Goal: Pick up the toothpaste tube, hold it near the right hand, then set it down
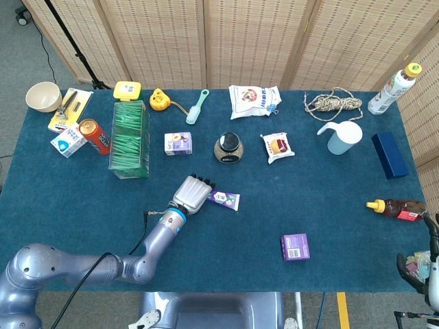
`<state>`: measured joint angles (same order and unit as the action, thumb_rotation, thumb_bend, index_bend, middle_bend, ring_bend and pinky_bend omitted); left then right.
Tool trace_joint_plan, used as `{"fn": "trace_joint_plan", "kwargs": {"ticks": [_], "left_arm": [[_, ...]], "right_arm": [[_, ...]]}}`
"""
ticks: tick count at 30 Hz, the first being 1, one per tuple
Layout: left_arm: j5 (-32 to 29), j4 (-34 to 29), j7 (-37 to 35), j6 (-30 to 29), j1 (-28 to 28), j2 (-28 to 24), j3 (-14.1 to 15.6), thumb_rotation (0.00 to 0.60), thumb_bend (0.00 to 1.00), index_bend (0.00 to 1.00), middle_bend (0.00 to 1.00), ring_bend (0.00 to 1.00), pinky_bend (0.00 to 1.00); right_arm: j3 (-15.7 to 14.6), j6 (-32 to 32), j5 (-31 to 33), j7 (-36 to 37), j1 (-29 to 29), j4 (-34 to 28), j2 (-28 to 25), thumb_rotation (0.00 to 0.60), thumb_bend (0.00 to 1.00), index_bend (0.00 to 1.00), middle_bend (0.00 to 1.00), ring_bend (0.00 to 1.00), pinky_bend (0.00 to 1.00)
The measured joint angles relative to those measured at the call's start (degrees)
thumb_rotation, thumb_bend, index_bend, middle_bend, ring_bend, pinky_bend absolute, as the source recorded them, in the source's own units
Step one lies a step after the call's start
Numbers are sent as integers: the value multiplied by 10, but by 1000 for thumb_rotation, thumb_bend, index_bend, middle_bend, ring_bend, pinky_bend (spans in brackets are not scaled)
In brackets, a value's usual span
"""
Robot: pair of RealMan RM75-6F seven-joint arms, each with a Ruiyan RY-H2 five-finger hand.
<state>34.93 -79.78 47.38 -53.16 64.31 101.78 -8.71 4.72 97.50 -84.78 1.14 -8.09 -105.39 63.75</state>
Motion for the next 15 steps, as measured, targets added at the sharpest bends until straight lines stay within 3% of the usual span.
{"fn": "trace_joint_plan", "kwargs": {"ticks": [5, 15], "left_arm": [[10, -23, 5, -13, -8, -16, 13, 600, 353, 396, 497, 450, 262], [78, -87, -14, -56, -47, -83, 41, 600, 354, 424, 502, 444, 262]], "right_arm": [[0, 1, -5, -2, 0, -2, 0, 600, 391, 0, 0, 0, 0], [0, 2, -13, -8, 1, -6, 0, 600, 391, 0, 0, 0, 0]]}}
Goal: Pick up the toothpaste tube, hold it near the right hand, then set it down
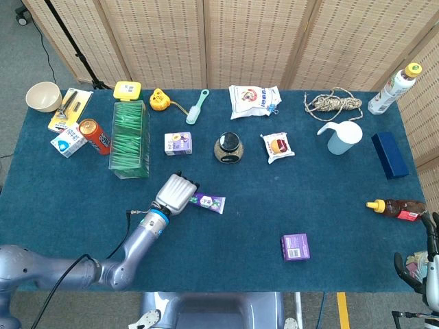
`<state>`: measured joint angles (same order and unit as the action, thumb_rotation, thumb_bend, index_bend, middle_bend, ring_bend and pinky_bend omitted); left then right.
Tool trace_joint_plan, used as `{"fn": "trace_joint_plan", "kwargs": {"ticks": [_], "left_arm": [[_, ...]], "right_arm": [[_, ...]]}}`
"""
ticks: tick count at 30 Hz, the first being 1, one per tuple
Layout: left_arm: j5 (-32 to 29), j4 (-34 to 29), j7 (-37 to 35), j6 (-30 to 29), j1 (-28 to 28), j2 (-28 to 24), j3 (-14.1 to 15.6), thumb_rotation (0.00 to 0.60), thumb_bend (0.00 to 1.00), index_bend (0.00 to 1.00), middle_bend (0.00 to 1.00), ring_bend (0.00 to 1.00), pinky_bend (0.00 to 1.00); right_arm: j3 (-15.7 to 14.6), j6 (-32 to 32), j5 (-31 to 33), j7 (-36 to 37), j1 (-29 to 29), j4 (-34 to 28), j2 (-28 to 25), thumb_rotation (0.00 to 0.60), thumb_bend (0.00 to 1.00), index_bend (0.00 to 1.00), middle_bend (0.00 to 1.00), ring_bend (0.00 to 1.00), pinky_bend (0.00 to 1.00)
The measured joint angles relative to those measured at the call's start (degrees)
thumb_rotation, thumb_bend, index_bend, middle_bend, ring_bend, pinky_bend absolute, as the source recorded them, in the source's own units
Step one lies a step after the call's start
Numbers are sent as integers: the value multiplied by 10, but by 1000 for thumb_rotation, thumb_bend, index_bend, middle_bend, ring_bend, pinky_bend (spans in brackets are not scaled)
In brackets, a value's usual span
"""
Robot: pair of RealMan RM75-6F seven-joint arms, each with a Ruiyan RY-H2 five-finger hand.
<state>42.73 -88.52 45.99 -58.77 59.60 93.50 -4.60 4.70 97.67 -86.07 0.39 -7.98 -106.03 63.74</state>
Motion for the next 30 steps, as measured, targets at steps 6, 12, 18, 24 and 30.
{"fn": "trace_joint_plan", "kwargs": {"ticks": [6, 12, 18, 24, 30], "left_arm": [[32, -22, -8, -16, -22, -36, 17, 600, 355, 424, 502, 435, 262], [60, -33, -15, -30, -41, -74, 27, 600, 354, 424, 502, 430, 262], [80, -50, -8, -46, -51, -109, 26, 600, 354, 424, 502, 422, 262], [83, -72, 20, -55, -52, -133, 24, 600, 354, 424, 499, 402, 262], [46, -90, 109, -53, -34, -127, 25, 600, 354, 424, 490, 375, 262]], "right_arm": [[0, -4, -1, -3, 2, -1, 1, 600, 391, 0, 0, 0, 0], [0, -5, 0, -4, 3, -1, 1, 600, 391, 0, 0, 0, 0], [2, -6, -1, -4, 4, -1, 1, 600, 391, 0, 0, 0, 0], [2, -8, 1, -3, 5, -1, 2, 600, 390, 0, 0, 0, 0], [2, -3, 1, 1, 2, 1, 1, 600, 391, 0, 0, 0, 0]]}}
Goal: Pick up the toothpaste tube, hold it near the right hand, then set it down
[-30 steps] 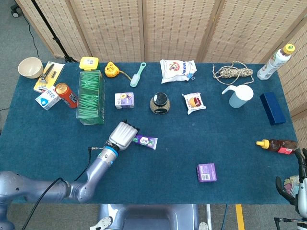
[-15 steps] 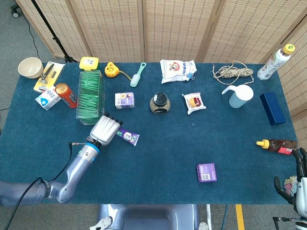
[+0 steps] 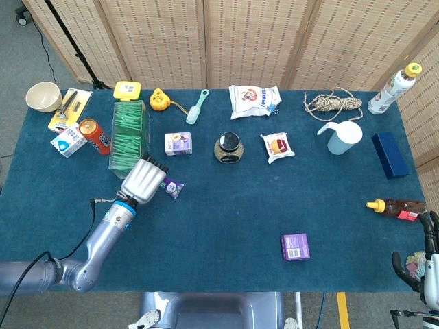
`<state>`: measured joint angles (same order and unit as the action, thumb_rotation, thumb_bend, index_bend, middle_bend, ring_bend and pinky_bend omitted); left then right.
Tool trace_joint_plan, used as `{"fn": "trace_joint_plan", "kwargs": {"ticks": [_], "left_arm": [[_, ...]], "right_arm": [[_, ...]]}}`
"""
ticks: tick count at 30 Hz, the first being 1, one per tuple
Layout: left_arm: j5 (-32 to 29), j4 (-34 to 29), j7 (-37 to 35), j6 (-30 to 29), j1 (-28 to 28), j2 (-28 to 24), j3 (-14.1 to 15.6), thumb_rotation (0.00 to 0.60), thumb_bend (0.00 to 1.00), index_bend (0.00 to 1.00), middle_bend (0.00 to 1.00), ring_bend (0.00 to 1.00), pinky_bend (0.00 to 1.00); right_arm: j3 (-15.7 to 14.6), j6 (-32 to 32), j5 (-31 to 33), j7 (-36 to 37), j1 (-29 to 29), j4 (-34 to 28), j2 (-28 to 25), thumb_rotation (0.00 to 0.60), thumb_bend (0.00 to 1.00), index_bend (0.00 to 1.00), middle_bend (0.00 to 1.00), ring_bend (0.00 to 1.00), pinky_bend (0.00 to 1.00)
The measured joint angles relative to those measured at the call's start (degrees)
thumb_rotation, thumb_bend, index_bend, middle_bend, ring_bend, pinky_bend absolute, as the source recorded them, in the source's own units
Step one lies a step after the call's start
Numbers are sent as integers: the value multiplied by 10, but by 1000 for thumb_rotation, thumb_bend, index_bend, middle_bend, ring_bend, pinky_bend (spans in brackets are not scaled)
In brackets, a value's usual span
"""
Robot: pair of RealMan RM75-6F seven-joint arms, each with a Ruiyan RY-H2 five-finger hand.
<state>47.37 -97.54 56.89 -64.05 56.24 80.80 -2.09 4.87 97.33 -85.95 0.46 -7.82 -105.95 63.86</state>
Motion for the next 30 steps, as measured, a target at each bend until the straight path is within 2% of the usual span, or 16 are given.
{"fn": "trace_joint_plan", "kwargs": {"ticks": [3, 4, 8, 11, 13, 18, 30], "left_arm": [[-19, 0, 20, 3, 12, 22, -6, 600, 354, 392, 450, 334, 262], [-22, 2, 21, 4, 15, 30, -10, 600, 354, 346, 416, 304, 262], [-38, 3, 16, 13, 28, 51, -28, 600, 354, 97, 181, 119, 251], [-38, -2, 7, 17, 31, 55, -34, 600, 354, 4, 49, 17, 201], [-36, -5, 2, 17, 32, 55, -36, 600, 354, 0, 6, 0, 187], [-18, -13, -28, 15, 27, 53, -41, 600, 354, 0, 0, 0, 127], [62, -31, -148, 15, 2, 31, -56, 600, 354, 0, 0, 0, 103]], "right_arm": [[-1, 3, -1, 1, -2, 0, -1, 600, 391, 0, 0, 0, 0], [0, 3, 0, 1, -2, 0, -1, 600, 391, 0, 0, 0, 0], [-1, 5, 0, 2, -5, 0, -2, 600, 391, 0, 0, 0, 0], [-1, 5, 0, 1, -5, 0, -2, 600, 391, 0, 0, 0, 0], [-1, 4, 0, 2, -4, 0, -2, 600, 391, 0, 0, 0, 0], [0, 2, 1, 2, -3, 0, -2, 600, 391, 0, 0, 0, 0], [0, -2, 0, -1, -1, -2, -4, 600, 390, 0, 0, 0, 0]]}}
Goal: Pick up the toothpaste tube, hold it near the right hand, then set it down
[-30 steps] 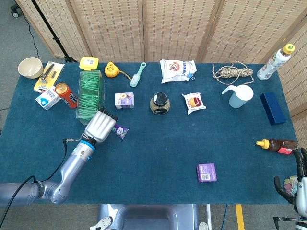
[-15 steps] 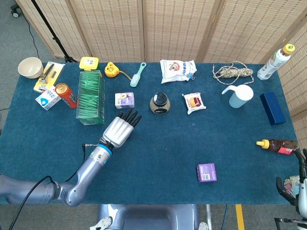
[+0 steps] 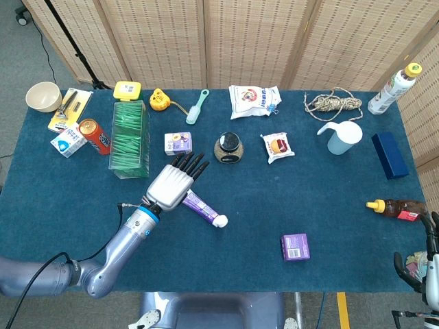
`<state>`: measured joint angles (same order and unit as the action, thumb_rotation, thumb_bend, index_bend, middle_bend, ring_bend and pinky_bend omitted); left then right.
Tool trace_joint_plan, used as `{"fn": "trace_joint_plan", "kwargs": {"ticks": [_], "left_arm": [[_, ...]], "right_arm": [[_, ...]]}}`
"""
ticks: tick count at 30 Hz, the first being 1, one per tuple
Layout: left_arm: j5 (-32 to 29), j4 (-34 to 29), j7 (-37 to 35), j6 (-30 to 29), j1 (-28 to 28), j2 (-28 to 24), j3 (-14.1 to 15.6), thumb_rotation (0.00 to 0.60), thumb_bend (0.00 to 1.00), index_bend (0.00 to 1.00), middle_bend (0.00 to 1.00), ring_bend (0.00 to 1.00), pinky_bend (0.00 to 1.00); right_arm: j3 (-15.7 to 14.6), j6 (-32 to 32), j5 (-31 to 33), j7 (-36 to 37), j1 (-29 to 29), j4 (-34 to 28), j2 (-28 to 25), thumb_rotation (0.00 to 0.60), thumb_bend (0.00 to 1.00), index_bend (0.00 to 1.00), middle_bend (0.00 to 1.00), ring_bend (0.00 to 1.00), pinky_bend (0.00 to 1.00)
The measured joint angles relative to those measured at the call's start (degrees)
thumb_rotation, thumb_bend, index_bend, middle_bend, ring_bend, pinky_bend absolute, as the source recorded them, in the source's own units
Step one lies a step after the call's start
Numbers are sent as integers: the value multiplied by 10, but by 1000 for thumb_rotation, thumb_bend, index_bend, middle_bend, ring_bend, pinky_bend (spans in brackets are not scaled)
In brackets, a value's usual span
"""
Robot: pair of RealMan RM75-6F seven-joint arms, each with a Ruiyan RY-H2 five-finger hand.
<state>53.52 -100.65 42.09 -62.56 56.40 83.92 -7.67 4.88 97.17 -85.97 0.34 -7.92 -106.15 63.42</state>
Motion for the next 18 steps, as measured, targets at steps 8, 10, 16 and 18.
{"fn": "trace_joint_plan", "kwargs": {"ticks": [8, 10, 16, 18], "left_arm": [[47, -7, -77, 33, -17, -21, 6, 600, 353, 157, 56, 51, 110], [55, 0, -90, 39, -20, -19, 8, 600, 354, 238, 121, 113, 129], [71, 28, -139, 57, -26, 0, 11, 600, 354, 332, 223, 218, 202], [75, 41, -161, 69, -27, 12, 10, 600, 354, 340, 229, 224, 216]], "right_arm": [[-1, -2, 0, -2, 1, -1, 0, 600, 390, 0, 0, 0, 0], [0, -2, 0, -2, 1, -1, 0, 600, 390, 0, 0, 0, 0], [-1, -2, -1, -5, 1, -2, 1, 600, 390, 0, 0, 0, 0], [-1, -1, -1, -5, 1, -3, 1, 600, 390, 0, 0, 0, 0]]}}
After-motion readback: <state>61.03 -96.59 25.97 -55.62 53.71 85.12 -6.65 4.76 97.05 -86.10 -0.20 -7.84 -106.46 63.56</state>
